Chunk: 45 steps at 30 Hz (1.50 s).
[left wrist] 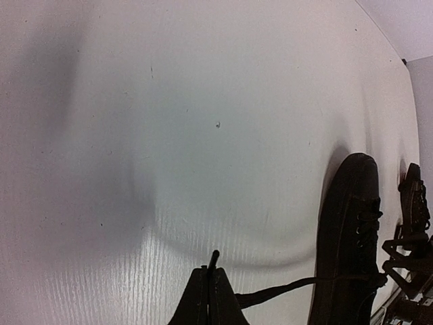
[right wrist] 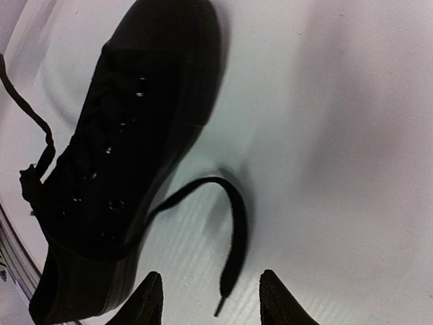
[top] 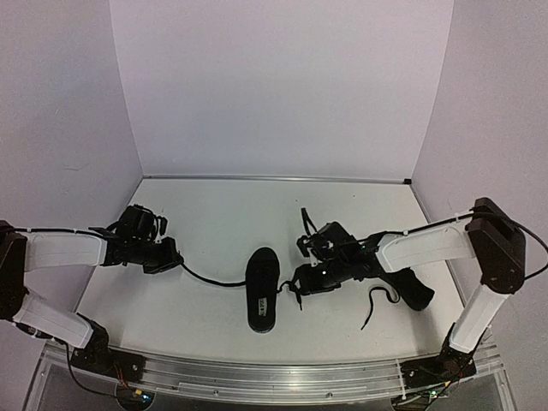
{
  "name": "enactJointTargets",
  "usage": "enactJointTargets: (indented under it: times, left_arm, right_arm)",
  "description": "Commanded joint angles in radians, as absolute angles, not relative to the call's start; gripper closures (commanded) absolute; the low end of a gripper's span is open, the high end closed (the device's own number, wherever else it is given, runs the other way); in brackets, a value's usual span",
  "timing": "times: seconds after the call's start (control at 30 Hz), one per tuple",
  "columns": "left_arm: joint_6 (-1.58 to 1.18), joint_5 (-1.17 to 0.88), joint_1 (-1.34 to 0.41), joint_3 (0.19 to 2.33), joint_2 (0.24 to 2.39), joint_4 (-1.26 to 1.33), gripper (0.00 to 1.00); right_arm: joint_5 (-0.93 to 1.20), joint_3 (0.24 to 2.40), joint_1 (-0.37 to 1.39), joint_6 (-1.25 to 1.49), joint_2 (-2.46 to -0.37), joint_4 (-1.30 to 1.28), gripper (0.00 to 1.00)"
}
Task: Tie the shoes
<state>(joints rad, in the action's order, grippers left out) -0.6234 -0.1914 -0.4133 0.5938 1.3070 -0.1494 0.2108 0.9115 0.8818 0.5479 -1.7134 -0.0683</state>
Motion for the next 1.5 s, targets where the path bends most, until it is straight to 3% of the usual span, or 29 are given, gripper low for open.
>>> enactJointTargets:
  times: [0.0,0.47,0.9,1.47]
  left_arm:
    - [-0.602,-0.212,-0.41,0.603,1.318,-0.107,1.0]
    - [-0.595,-0.218,-0.41,0.615,1.321,-0.106,1.0]
    - [-0.595,-0.232,-0.41,0.623,1.329,-0.096,1.0]
    - [-0.601,-0.236,-0.41,0.632,1.319,-0.086,1.0]
  right_arm:
    - [0.142,1.046,0.929,0.467,-1.818,-0.209,0.54]
    - [0.005,1.172,1.0,0.449,-1.961,-0.356,0.6]
    - [0.005,1.194,1.003,0.421,-1.795,-0.381,0.58]
    - [-0.044,1.226,1.003,0.389,-1.958,-0.446,0.61]
